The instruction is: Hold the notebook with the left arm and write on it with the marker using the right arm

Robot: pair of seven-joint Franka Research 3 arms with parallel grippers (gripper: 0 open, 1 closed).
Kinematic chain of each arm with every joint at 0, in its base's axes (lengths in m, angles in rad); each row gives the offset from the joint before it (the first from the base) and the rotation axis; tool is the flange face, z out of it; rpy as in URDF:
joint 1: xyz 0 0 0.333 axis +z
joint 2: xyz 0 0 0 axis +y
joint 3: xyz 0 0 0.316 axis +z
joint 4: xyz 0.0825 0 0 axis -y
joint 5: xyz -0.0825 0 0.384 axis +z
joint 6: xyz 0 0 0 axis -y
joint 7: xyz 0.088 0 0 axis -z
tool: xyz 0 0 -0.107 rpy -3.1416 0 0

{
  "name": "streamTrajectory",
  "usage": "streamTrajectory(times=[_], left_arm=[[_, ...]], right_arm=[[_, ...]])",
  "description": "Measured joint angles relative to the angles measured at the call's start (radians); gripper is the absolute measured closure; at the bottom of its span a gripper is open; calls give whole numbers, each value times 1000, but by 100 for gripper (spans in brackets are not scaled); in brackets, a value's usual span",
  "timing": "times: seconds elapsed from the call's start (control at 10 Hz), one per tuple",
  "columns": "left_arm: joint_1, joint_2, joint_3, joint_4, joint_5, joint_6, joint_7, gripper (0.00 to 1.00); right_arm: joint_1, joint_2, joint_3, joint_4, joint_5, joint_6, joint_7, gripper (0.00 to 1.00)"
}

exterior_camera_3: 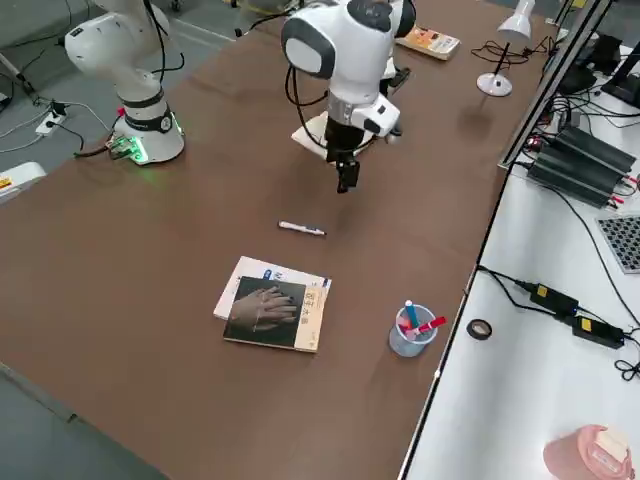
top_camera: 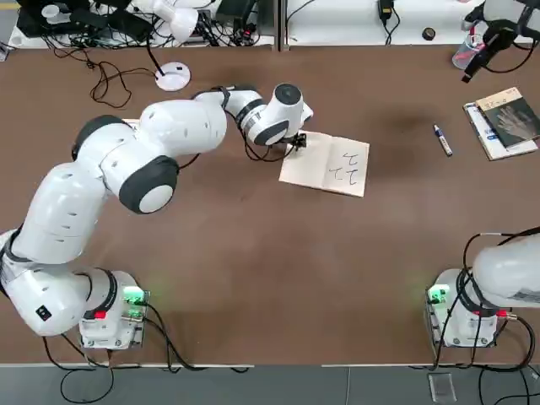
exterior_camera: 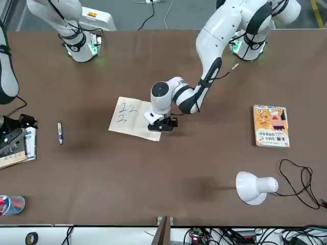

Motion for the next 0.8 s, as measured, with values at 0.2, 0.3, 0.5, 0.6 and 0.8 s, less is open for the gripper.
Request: streamTrajectory(times=[0.2, 0.3, 0.5, 0.6, 0.8], left_arm=[[0, 0, 0, 0, 0, 0, 0, 0], [0, 0, 0, 0, 0, 0, 0, 0], [0, 0, 0, 0, 0, 0, 0, 0], [0, 0, 0, 1, 0, 0, 0, 0], [0, 1, 0, 1, 0, 0, 3, 0]], right_arm=[[-111, 21, 107, -44, -1, 66, -8, 0], [-174, 31, 165, -77, -2, 114, -8, 0], [-245, 48, 218, -151, -2, 201, -3, 0], [-257, 53, 225, -187, -2, 236, 7, 0], [-260, 56, 229, -266, -2, 308, 66, 0]])
